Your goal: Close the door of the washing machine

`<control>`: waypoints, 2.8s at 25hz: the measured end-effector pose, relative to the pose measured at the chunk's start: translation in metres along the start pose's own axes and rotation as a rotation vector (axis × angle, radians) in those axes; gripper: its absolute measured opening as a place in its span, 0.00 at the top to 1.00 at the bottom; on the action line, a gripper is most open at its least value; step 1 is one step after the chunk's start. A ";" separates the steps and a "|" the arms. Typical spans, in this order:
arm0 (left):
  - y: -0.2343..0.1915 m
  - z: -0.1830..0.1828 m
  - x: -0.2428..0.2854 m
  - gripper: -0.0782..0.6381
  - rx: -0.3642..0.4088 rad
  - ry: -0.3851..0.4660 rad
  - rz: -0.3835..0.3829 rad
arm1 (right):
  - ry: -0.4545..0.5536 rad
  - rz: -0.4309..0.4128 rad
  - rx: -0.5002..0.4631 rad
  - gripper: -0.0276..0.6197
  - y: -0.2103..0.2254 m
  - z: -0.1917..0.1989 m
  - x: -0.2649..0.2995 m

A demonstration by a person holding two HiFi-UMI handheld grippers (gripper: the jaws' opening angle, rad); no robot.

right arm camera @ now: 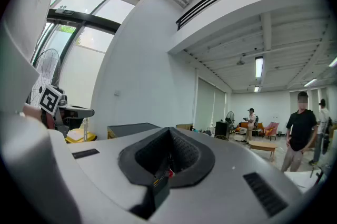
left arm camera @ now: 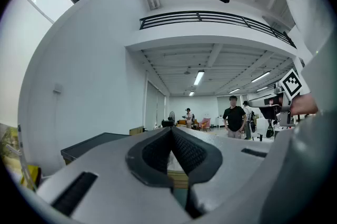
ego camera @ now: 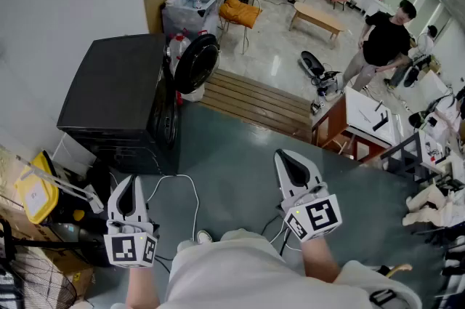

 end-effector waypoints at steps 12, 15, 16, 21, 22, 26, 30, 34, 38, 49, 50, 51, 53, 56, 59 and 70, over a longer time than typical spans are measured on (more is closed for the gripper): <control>-0.002 0.009 0.004 0.88 -0.019 0.007 -0.014 | 0.059 -0.012 0.053 0.96 0.001 0.004 0.004; -0.002 0.016 0.007 0.88 -0.025 -0.006 0.000 | 0.046 -0.001 0.062 0.96 0.001 0.009 0.005; -0.002 0.019 0.008 0.88 -0.025 -0.009 0.004 | 0.040 0.005 0.061 0.96 0.001 0.010 0.006; -0.012 0.029 0.017 0.88 -0.046 -0.009 0.007 | 0.017 0.011 0.052 0.96 -0.003 0.014 0.015; -0.013 0.030 0.019 0.88 -0.054 -0.005 0.016 | 0.013 0.011 0.050 0.96 -0.003 0.015 0.017; -0.013 0.032 0.030 0.84 -0.078 0.010 0.064 | 0.003 0.013 0.047 0.96 -0.002 0.015 0.026; -0.017 0.032 0.040 0.72 -0.078 0.021 0.097 | 0.005 0.008 0.035 0.96 -0.002 0.012 0.038; -0.020 0.030 0.055 0.59 -0.095 0.030 0.148 | -0.001 0.005 0.023 0.96 -0.001 0.008 0.049; -0.007 0.029 0.082 0.45 -0.117 0.028 0.212 | -0.022 -0.002 0.029 0.96 0.010 0.012 0.060; 0.032 0.062 0.200 0.41 -0.093 -0.128 0.158 | -0.065 -0.021 0.154 0.96 0.135 0.080 0.134; 0.040 0.062 0.219 0.41 -0.093 -0.139 0.147 | -0.064 -0.030 0.167 0.96 0.155 0.085 0.148; 0.049 0.060 0.240 0.41 -0.088 -0.147 0.142 | -0.058 -0.040 0.176 0.96 0.176 0.088 0.162; 0.070 0.050 0.286 0.41 -0.059 -0.151 0.142 | -0.040 -0.063 0.182 0.96 0.218 0.091 0.191; 0.098 0.034 0.350 0.41 -0.048 -0.152 0.120 | -0.023 -0.109 0.198 0.96 0.280 0.094 0.232; 0.126 0.023 0.395 0.41 -0.048 -0.157 0.091 | -0.008 -0.157 0.200 0.96 0.337 0.098 0.262; 0.103 0.009 0.470 0.41 0.008 -0.164 -0.026 | 0.017 -0.242 0.233 0.96 0.383 0.095 0.350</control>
Point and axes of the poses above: the fingertips, and each gripper's own axes: x forward along the fingers, y to its right, z out of its underside, the point moved 8 cm from there along -x, backward along the fingers, and after that the axes turned 6 degrees about -z, right-handed, at the moved point
